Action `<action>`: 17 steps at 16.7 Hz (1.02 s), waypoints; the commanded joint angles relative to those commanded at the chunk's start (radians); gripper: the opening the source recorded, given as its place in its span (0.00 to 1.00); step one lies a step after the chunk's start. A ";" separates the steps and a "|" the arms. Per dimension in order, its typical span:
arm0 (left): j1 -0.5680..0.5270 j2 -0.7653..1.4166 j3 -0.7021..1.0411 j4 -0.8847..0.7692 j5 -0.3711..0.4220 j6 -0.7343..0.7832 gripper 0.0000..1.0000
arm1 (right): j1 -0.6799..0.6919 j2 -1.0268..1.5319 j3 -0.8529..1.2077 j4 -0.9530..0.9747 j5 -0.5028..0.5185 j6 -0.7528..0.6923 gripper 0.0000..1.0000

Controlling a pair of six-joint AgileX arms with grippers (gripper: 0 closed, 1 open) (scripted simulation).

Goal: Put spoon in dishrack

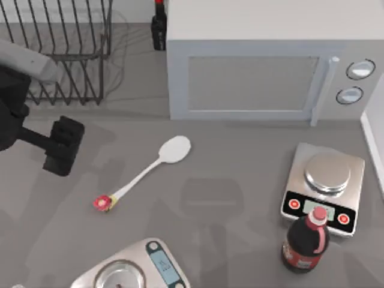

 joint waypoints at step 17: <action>-0.210 0.916 0.692 -0.499 0.001 0.146 1.00 | 0.000 0.000 0.000 0.000 0.000 0.000 1.00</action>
